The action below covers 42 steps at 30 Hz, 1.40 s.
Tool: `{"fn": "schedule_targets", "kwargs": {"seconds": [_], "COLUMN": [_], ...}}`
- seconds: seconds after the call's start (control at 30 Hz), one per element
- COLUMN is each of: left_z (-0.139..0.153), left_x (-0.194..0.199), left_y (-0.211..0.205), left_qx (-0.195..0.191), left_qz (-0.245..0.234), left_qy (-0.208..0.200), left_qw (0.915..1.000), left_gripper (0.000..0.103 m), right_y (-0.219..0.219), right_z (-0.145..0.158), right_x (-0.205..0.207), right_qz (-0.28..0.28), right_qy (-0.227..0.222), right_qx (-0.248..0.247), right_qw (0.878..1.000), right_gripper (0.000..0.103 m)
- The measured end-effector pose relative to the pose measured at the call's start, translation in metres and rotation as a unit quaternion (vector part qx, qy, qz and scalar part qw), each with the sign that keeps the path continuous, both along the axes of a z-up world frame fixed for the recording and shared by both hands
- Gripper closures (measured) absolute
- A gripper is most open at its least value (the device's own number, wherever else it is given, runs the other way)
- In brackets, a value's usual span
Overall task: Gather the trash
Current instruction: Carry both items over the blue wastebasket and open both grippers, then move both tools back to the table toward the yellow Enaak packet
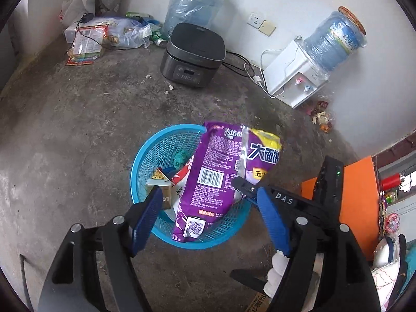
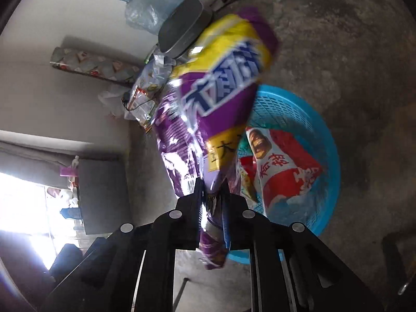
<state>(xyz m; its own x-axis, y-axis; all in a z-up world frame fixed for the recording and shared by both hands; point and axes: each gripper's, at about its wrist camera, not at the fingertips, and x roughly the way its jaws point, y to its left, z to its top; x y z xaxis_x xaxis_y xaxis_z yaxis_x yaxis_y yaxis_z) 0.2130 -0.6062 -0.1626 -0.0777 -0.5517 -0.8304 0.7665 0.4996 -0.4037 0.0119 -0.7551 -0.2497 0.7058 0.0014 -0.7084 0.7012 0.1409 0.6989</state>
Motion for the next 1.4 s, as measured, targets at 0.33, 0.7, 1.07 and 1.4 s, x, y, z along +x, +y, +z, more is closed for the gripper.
{"fn": "schedule_targets", "kwargs": {"seconds": [0.33,0.7,1.07,1.4], "left_z": [0.075,0.143,0.182,0.211], "left_x": [0.011,0.024,0.035,0.005], "left_y": [0.058,0.178,0.309,0.394], "left_qx": [-0.029,-0.025,-0.047,-0.092], "left_qz": [0.002,0.042,0.142,0.19], "left_qy": [-0.043,-0.113,-0.125,-0.153], "left_qw": [0.9986,0.9924,0.9807,0.9653], "left_gripper": [0.03,0.03,0.028,0.026], "right_y": [0.012,0.056,0.06,0.086], "right_z": [-0.04,-0.105,-0.036,0.031], "right_x": [0.07,0.152,0.101,0.041], "right_qz": [0.081,0.298,0.216,0.14], "right_qy": [0.149,0.417,0.236,0.138], "right_qx": [-0.071,-0.247,-0.182,-0.178], "right_qw": [0.983,0.822,0.93,0.964], "right_gripper": [0.094,0.094,0.045,0.045]}}
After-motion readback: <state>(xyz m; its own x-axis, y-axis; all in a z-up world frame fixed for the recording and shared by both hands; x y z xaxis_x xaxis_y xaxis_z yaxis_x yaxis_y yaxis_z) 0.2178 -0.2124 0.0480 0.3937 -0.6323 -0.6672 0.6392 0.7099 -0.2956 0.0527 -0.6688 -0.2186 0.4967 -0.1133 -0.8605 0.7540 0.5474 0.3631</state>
